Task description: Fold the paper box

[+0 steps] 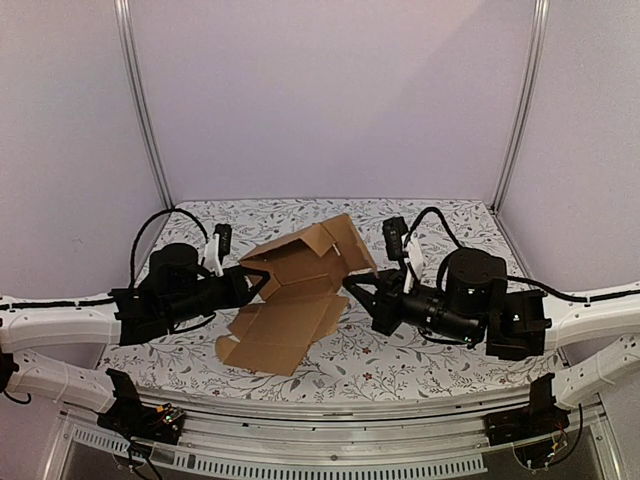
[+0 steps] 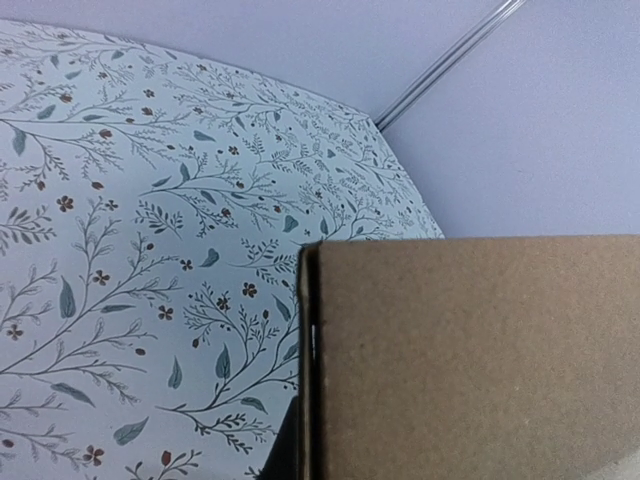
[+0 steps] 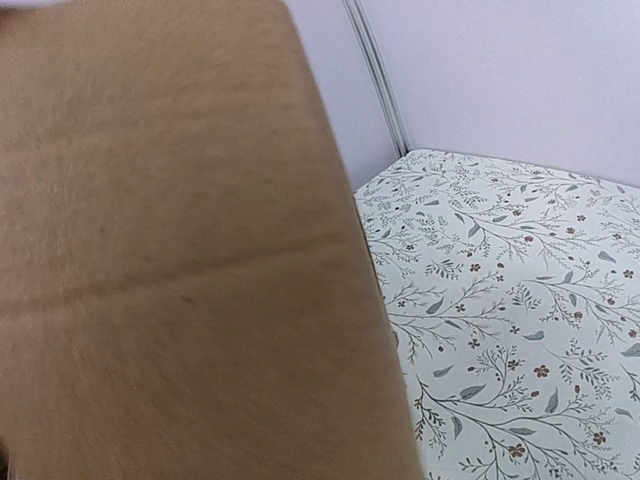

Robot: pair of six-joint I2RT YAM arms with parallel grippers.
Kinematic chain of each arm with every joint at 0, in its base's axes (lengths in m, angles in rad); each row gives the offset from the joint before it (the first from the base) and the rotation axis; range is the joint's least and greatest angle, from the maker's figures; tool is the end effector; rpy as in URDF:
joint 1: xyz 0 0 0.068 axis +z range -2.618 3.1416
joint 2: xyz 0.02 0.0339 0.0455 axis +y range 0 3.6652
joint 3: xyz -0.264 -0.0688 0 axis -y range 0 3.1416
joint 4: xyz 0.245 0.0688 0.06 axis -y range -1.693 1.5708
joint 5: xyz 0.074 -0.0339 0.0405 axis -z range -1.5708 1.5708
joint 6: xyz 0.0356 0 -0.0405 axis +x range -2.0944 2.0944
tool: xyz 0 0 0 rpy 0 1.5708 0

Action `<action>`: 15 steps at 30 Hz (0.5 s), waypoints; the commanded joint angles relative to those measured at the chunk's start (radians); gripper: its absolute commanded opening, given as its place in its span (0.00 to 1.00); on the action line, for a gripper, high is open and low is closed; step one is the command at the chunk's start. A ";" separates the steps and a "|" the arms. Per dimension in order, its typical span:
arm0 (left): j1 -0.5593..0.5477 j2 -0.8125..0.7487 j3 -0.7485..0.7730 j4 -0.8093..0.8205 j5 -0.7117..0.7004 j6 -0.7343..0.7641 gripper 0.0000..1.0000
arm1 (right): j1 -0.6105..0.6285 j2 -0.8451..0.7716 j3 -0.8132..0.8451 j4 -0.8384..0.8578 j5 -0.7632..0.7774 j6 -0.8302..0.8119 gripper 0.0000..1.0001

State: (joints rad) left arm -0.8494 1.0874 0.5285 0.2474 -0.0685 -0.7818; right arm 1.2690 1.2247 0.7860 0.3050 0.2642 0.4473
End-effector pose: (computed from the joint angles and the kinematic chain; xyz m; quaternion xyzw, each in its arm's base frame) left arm 0.1610 -0.1794 0.2346 0.0071 0.8080 -0.4095 0.4235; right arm 0.0936 0.2695 0.2977 -0.2185 0.7187 0.4289 0.5017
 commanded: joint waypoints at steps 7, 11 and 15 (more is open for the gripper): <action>0.009 0.039 0.013 0.039 -0.025 0.037 0.00 | 0.005 -0.194 -0.128 -0.115 -0.058 -0.044 0.06; 0.011 0.049 0.019 0.029 -0.032 0.059 0.00 | 0.004 -0.276 -0.152 -0.247 -0.057 -0.048 0.13; 0.014 0.048 0.026 0.007 -0.046 0.091 0.00 | 0.005 -0.370 -0.148 -0.428 0.023 -0.053 0.20</action>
State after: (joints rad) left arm -0.8490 1.1290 0.5301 0.2565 -0.0948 -0.7357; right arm 1.2690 0.9352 0.6468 0.0811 0.2279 0.4084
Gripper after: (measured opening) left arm 0.027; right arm 0.173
